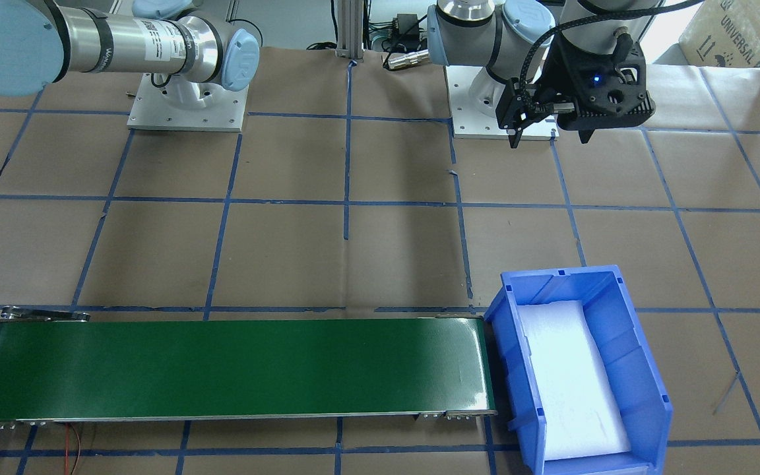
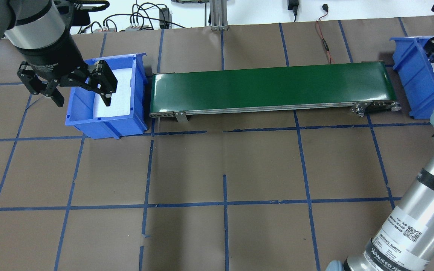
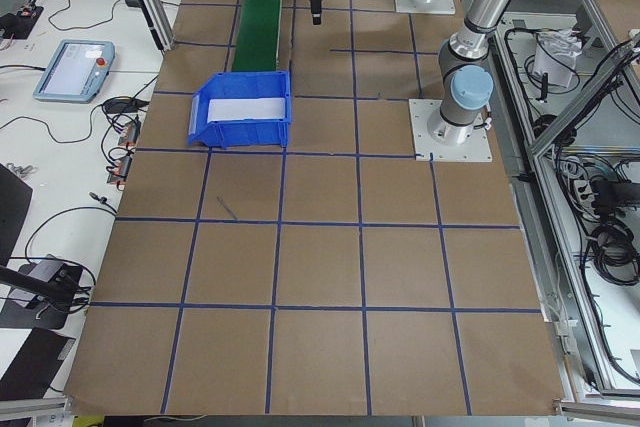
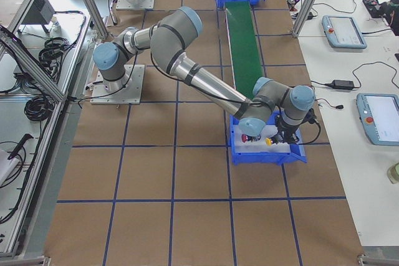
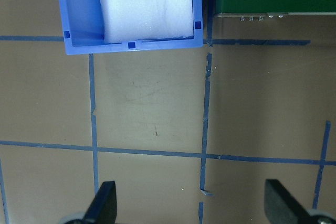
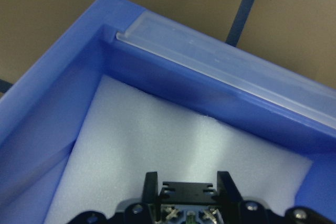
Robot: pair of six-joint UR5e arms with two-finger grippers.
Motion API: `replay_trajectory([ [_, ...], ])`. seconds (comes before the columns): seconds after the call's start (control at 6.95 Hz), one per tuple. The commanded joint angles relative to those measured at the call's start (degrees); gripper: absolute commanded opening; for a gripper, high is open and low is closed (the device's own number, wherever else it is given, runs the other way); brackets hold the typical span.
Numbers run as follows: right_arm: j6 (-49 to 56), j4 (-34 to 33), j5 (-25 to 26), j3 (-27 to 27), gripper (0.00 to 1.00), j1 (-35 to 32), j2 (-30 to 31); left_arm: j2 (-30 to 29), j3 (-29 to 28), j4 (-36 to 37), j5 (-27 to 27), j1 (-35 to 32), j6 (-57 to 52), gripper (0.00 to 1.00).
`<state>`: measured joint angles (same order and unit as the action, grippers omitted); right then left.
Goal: Transport two buttons from left to right
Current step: 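Lower the yellow switch onto the foam and open the right gripper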
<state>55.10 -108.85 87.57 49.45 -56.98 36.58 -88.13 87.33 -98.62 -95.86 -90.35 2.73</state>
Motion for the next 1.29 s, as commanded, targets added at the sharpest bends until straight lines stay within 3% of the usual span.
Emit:
replay_trajectory([
  [0.0, -0.3, 0.4, 0.0, 0.1, 0.48, 0.0, -0.3, -0.1, -0.2, 0.0, 0.0, 0.1, 0.0, 1.00],
  [0.58, -0.3, 0.6, 0.0, -0.1, 0.53, 0.0, -0.1, 0.0, -0.2, -0.1, -0.2, 0.1, -0.1, 1.00],
  [1.15, 0.2, 7.6, 0.0, 0.1, 0.55, 0.8, 7.6, 0.1, -0.3, 0.0, 0.0, 0.0, 0.0, 1.00],
])
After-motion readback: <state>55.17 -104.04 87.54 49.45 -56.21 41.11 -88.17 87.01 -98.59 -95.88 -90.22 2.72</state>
